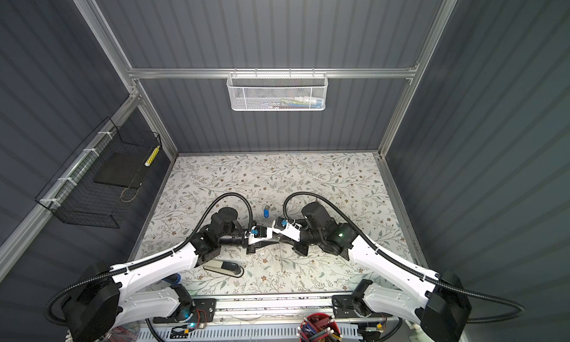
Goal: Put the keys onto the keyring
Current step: 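Open the left gripper while the right gripper holds the split ring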
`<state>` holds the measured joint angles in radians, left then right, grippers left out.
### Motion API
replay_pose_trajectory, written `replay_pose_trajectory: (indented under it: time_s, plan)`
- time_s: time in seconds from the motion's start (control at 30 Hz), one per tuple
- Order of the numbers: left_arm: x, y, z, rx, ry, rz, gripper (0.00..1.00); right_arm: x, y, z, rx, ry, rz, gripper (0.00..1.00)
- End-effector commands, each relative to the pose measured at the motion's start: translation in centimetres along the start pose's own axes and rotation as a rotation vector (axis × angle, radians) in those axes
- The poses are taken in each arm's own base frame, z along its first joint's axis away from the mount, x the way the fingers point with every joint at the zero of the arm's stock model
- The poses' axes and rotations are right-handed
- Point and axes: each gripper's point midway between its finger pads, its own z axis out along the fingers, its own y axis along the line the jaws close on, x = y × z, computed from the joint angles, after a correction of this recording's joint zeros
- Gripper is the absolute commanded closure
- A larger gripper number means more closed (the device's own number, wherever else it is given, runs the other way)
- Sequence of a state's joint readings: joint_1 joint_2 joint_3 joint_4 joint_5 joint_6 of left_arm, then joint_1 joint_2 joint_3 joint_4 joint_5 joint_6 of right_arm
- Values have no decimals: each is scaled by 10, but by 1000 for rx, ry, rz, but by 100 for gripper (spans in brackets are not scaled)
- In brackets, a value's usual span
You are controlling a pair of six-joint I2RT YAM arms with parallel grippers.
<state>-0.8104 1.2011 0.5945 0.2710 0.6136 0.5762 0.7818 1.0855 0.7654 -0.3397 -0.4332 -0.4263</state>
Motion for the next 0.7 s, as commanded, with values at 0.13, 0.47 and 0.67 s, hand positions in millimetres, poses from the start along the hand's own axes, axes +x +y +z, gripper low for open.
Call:
replay_pose_trajectory:
  time_s: [0.13, 0.47, 0.67]
  plan:
    - [-14, 2, 4, 17, -36, 11, 82, -13, 1, -4, -14, -25, -2, 100]
    - [-15, -1, 6, 26, -62, -32, 100, -10, -9, -14, 73, -24, -12, 88]
    - [-27, 2, 1, -23, -181, -77, 100, 1, -15, -37, 178, -139, 43, 71]
